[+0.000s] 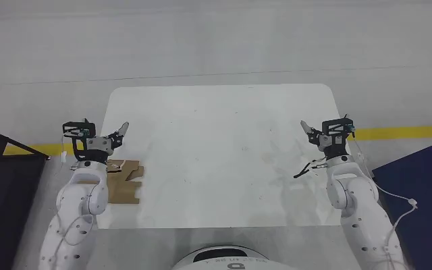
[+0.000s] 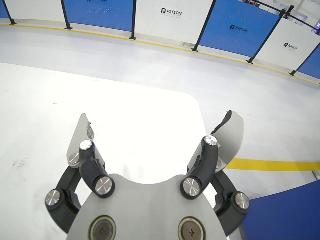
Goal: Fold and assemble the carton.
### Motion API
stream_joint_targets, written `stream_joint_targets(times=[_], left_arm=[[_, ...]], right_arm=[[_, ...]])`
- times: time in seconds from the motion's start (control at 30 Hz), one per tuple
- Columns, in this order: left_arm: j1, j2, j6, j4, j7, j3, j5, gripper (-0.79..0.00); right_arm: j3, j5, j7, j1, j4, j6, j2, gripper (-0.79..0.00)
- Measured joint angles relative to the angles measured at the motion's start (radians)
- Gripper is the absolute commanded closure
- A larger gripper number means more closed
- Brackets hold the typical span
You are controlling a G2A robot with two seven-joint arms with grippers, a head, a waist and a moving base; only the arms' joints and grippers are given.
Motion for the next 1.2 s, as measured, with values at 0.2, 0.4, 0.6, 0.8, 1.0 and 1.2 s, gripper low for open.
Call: stream_joint_targets(times=[0.2,0.4,0.6,0.8,1.0,1.2], left_arm=[[0.026,0.019,-0.131,0.068,-0.267,-0.262,-0.36,-0.785],[0.082,0.033,-0.322,0.208,-0.459,-0.469,-0.733,-0.785],[0.091,0.052,-0.523,0.486,-0.63,-0.575,-1.019,-0.785],[0.036,0.076,-0.708,0.75,-0.873,-0.561,-1.234,-0.776],[-0.005,0.095,-0.687,0.892,-1.02,-0.483,-1.436,-0.785],[0.01,0.121,-0.632,0.887,-1.073,-0.406,-1.565,-0.785]], right_arm=[[0.0,0.0,0.0,0.0,0.0,0.0,0.0,-0.785],[0.0,0.0,0.0,0.0,0.0,0.0,0.0,-0.785],[0.0,0.0,0.0,0.0,0.0,0.0,0.0,-0.785],[0.0,0.0,0.0,0.0,0.0,0.0,0.0,-0.785],[0.0,0.0,0.0,0.0,0.0,0.0,0.0,-0.785],[0.0,0.0,0.0,0.0,0.0,0.0,0.0,-0.785]])
